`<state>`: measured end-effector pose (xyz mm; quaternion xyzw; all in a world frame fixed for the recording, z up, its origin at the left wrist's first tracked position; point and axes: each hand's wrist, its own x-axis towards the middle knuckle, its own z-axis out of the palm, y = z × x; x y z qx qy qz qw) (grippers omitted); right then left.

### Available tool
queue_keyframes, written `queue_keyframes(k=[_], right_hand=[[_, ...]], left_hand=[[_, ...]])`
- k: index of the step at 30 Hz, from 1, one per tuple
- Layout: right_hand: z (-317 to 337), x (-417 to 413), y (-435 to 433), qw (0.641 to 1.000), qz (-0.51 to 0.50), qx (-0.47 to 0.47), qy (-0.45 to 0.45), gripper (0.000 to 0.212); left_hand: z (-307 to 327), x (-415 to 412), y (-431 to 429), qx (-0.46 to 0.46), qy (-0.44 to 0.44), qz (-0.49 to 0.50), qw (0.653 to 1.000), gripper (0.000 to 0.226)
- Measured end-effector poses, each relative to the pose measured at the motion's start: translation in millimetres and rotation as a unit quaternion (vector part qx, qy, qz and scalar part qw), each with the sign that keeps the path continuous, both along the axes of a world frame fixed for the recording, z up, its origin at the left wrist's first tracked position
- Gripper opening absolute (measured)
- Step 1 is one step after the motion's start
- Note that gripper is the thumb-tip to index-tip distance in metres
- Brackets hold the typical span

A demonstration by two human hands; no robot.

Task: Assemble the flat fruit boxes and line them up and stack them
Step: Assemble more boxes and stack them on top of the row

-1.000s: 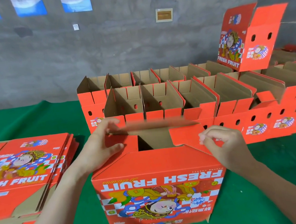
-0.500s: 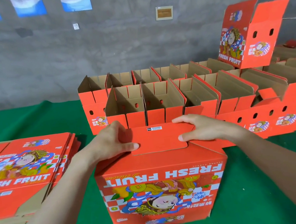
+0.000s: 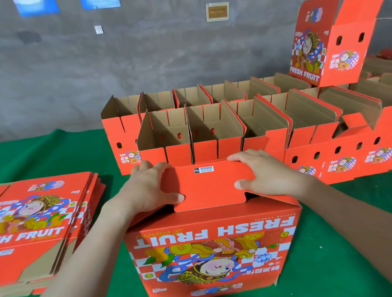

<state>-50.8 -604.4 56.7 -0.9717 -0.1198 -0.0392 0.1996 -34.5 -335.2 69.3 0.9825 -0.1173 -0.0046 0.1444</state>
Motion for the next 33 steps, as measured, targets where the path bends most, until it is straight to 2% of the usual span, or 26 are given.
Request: queue_keyframes(k=[12, 14, 16, 18, 20, 21, 22, 23, 24, 25, 26, 27, 29, 31, 33], right_hand=[[0.0, -10.7, 4.1, 0.997, -0.014, -0.071, -0.017, 0.064], [0.4, -9.5, -1.4, 0.999, 0.003, -0.035, 0.001, 0.063], [1.2, -8.1, -8.2, 1.0, 0.018, 0.01, 0.022, 0.06], [-0.2, -7.8, -12.4, 0.999, 0.019, 0.026, 0.026, 0.059], [-2.7, -7.7, -12.6, 0.999, 0.02, 0.026, 0.023, 0.058], [-3.3, -8.6, -11.7, 0.999, 0.018, 0.041, 0.018, 0.057], [-3.7, -8.9, -10.9, 0.996, 0.009, 0.092, 0.007, 0.054], [-3.2, -9.7, -10.4, 0.982, -0.014, 0.189, -0.009, 0.05], [-3.5, -12.2, -11.3, 0.948, -0.053, 0.314, -0.025, 0.044], [-5.3, -15.4, -13.3, 0.894, -0.101, 0.436, -0.034, 0.038], [-8.5, -20.3, -16.4, 0.84, -0.155, 0.519, -0.028, 0.034], [-14.6, -27.4, -20.2, 0.815, -0.205, 0.542, 0.001, 0.032], [-33.7, -49.3, -24.1, 0.827, -0.241, 0.494, 0.114, 0.036], [-51.1, -75.2, -22.7, 0.845, -0.197, 0.447, 0.218, 0.042], [-55.1, -91.1, -26.9, 0.858, -0.158, 0.421, 0.249, 0.041]], left_hand=[[-1.1, -7.1, -1.8, 0.001, -0.022, 0.011, 1.0, 0.082], [2.0, -6.6, 3.7, -0.079, -0.014, -0.008, 0.997, 0.074], [5.4, -9.4, 10.4, -0.243, 0.001, -0.017, 0.97, 0.066], [4.3, -13.4, 18.7, -0.422, 0.032, 0.026, 0.906, 0.068], [-1.1, -18.3, 27.9, -0.522, 0.091, 0.083, 0.844, 0.075], [-4.6, -21.1, 31.5, -0.513, 0.123, 0.097, 0.844, 0.08], [-8.4, -23.9, 34.6, -0.475, 0.15, 0.096, 0.862, 0.084], [-12.0, -26.3, 37.2, -0.434, 0.166, 0.092, 0.881, 0.087], [-13.9, -29.0, 38.5, -0.405, 0.17, 0.095, 0.893, 0.086], [-13.8, -31.5, 39.3, -0.392, 0.169, 0.11, 0.898, 0.081], [-12.4, -34.0, 39.8, -0.389, 0.169, 0.126, 0.897, 0.074], [-11.6, -36.1, 39.8, -0.386, 0.171, 0.133, 0.897, 0.066], [-10.4, -40.6, 39.5, -0.364, 0.173, 0.125, 0.907, 0.05], [-10.1, -48.5, 38.6, -0.363, 0.153, 0.102, 0.914, 0.038], [-8.2, -57.0, 38.4, -0.382, 0.131, 0.069, 0.912, 0.035]])
